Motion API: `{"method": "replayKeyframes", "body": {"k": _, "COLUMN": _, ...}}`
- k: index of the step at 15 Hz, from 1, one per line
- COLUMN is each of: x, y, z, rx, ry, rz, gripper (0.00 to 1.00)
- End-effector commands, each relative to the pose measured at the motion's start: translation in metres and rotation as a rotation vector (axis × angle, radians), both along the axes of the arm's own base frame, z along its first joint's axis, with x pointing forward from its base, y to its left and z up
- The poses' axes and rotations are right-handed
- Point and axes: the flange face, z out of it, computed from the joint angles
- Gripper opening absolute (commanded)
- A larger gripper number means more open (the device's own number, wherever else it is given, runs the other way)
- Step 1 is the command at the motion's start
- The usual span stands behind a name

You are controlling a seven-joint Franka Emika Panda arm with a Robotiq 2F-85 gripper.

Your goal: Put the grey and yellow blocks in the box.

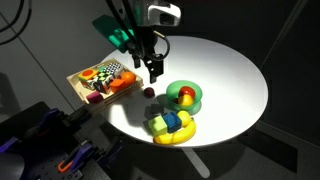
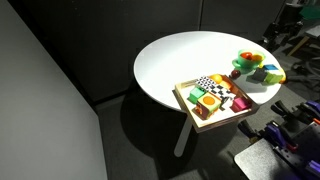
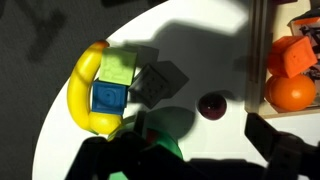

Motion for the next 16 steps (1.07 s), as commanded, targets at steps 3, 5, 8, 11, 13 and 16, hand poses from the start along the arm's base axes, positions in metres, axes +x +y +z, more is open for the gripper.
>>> {"method": "replayKeyframes", "body": {"k": 3, "x": 0.013, "y": -0.014, "z": -0.020, "rx": 0.045, "ry": 0.070, "rz": -0.036, "gripper": 1.00}}
{"method": "replayKeyframes", "body": {"k": 5, "x": 0.012, "y": -0.015, "z": -0.028, "rx": 0.043, "ry": 0.086, "rz": -0.054, "gripper": 1.00}}
{"method": "replayKeyframes", "body": {"k": 8, "x": 0.009, "y": -0.017, "z": -0.037, "rx": 0.037, "ry": 0.101, "rz": -0.090, "gripper": 1.00}}
{"method": "replayKeyframes", "body": {"k": 11, "x": 0.006, "y": -0.017, "z": -0.044, "rx": 0.030, "ry": 0.112, "rz": -0.132, "gripper": 1.00}}
{"method": "replayKeyframes", "body": {"k": 13, "x": 0.005, "y": -0.016, "z": -0.048, "rx": 0.025, "ry": 0.112, "rz": -0.170, "gripper": 1.00}}
{"method": "replayKeyframes", "body": {"k": 16, "x": 0.006, "y": -0.015, "z": -0.054, "rx": 0.014, "ry": 0.100, "rz": -0.236, "gripper": 1.00}}
